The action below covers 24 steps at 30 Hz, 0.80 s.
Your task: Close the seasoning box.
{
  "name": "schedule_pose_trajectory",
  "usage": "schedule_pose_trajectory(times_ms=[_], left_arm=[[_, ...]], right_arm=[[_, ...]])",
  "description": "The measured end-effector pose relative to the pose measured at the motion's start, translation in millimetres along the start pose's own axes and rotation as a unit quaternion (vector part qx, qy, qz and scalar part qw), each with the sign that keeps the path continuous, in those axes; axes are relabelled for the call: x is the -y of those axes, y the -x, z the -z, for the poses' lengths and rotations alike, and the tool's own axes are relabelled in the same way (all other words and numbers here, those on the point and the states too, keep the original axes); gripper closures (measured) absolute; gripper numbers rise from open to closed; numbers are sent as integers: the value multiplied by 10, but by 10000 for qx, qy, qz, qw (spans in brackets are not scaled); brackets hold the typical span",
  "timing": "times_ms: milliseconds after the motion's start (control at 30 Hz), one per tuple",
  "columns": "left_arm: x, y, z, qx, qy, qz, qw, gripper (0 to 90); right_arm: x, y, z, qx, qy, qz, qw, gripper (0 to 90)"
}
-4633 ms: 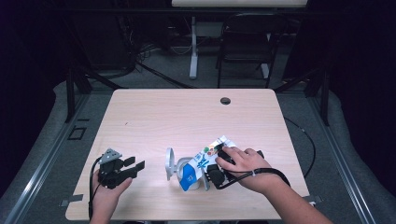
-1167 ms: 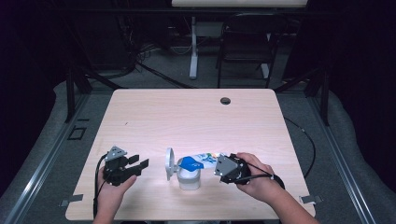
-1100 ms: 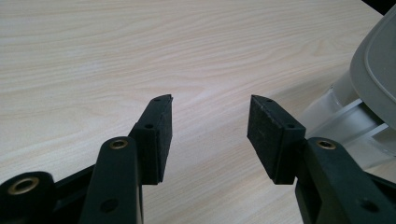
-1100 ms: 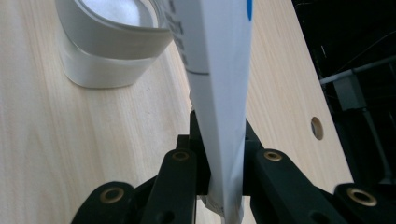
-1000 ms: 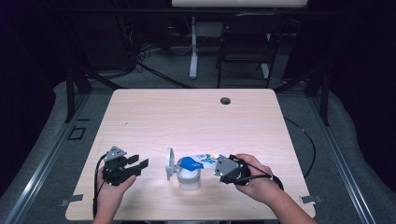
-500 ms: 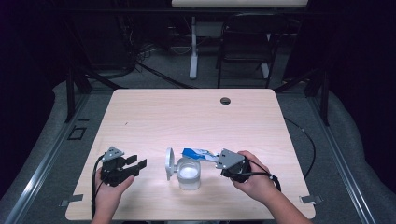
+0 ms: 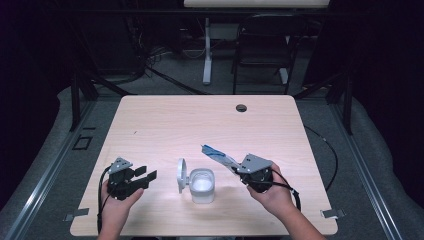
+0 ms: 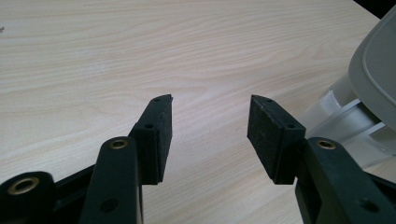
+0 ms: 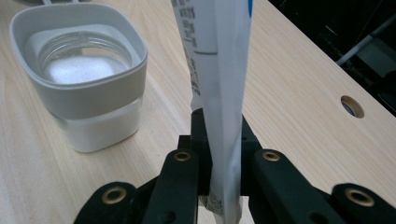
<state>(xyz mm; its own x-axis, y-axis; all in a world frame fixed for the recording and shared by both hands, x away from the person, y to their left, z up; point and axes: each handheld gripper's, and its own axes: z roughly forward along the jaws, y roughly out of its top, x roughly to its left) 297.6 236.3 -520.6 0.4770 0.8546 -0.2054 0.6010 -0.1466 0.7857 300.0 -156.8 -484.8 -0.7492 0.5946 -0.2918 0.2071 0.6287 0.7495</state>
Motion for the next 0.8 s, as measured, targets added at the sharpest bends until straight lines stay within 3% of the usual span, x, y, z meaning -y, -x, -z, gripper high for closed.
schedule_pose_trajectory(times_ms=[533,800], left_arm=[[3,4,-7,12,-19,-11,10000,506],[2,17,-17,28,-40,-51,10000,506]], right_arm=[[47,61,-17,218,191,-573,9979,842],[111,119,-61,333,207,-979,9944,843]])
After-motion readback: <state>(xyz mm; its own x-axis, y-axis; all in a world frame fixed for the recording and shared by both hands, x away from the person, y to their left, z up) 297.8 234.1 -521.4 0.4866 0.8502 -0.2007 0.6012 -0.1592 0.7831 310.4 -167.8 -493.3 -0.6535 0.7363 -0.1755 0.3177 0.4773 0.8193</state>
